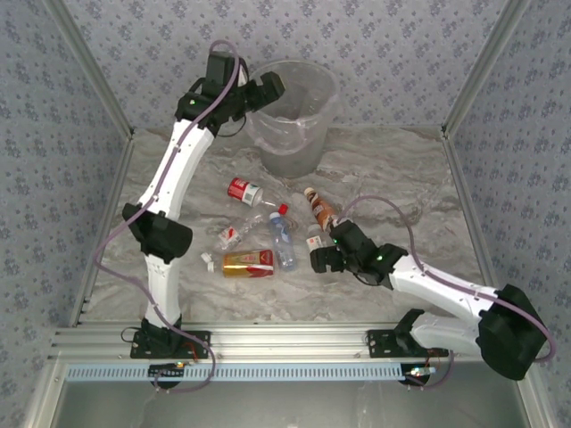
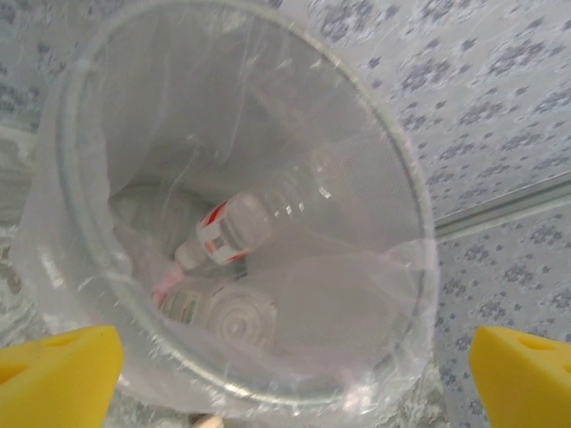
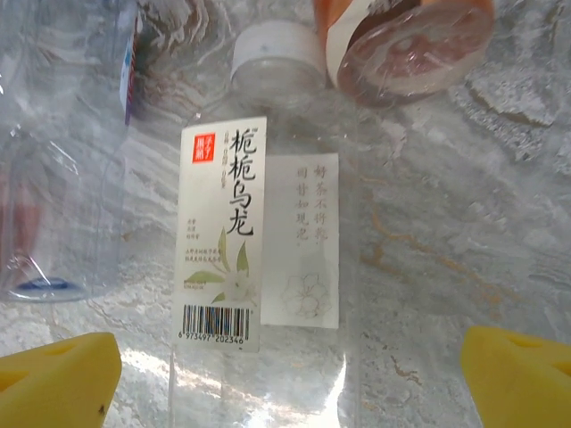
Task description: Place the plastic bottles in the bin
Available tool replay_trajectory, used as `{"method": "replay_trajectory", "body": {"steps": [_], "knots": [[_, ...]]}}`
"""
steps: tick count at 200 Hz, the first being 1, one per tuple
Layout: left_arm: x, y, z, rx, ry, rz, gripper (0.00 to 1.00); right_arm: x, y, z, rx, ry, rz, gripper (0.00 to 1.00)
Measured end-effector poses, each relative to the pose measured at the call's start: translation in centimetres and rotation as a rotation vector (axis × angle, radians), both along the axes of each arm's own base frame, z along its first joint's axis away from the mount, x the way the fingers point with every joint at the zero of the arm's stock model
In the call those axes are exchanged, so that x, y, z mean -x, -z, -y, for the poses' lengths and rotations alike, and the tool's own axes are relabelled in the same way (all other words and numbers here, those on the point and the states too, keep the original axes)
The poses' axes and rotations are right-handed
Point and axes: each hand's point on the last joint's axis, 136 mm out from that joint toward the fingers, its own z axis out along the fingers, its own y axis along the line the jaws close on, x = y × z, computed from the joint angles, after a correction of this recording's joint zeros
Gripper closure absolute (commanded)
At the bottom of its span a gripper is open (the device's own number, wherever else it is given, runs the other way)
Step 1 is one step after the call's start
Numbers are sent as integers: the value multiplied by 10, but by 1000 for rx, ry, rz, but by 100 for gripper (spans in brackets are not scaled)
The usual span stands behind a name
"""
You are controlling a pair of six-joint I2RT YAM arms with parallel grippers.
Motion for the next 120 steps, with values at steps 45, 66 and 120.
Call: {"method": "replay_trajectory", "body": {"steps": [45, 66, 120], "knots": [[17, 49, -13, -16, -37, -58, 0, 5, 26, -4, 108, -27, -44, 0], [28, 52, -23, -21, -62, -43, 1, 3, 33, -9, 151, -34, -60, 0], [52, 33, -55, 36, -137, 46, 1, -5, 43, -20, 236, -42, -71, 0]]}}
